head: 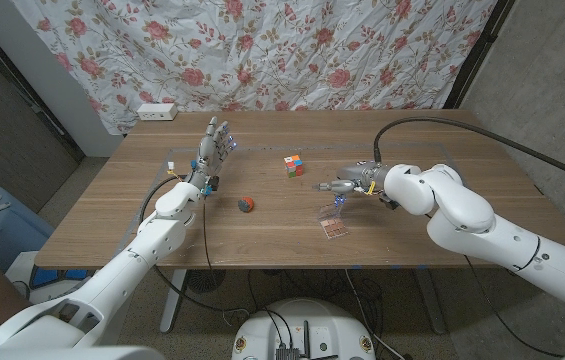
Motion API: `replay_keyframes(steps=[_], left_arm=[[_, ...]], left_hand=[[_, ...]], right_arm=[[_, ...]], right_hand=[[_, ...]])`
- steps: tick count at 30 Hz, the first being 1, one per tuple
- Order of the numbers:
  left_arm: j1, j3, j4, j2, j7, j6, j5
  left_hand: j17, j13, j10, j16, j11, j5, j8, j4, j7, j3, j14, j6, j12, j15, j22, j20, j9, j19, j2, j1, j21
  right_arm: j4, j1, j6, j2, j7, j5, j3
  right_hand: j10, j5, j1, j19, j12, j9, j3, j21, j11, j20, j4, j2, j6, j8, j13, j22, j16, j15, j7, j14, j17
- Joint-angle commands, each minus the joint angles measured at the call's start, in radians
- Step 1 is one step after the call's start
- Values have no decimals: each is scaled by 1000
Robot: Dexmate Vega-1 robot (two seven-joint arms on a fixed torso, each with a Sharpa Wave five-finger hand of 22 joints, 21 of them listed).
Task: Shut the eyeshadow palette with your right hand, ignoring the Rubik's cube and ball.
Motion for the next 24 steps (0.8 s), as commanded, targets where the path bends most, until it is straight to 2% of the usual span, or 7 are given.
replay_keyframes(steps=[1,24], left_arm=[[0,0,0,0,1,0,0],[0,0,0,0,1,0,0]], left_hand=[[5,4,1,6,-8,4,5,-2,-7,10,4,-2,5,-24,4,2,4,8,8,6,4],[5,4,0,6,-9,4,5,-2,-7,10,4,-2,5,-23,4,1,4,8,8,6,4]], right_arm=[[-18,-40,-16,-9,-36,-8,10],[-62,-125,-61,-32,-108,-14,36]], right_hand=[[-6,1,4,12,-4,0,8,5,1,7,-2,53,-10,-9,-2,4,4,-18,-3,-6,2],[-11,-4,1,14,-13,-1,12,3,-1,11,-2,50,-15,-14,-4,4,2,-11,-6,-15,2]])
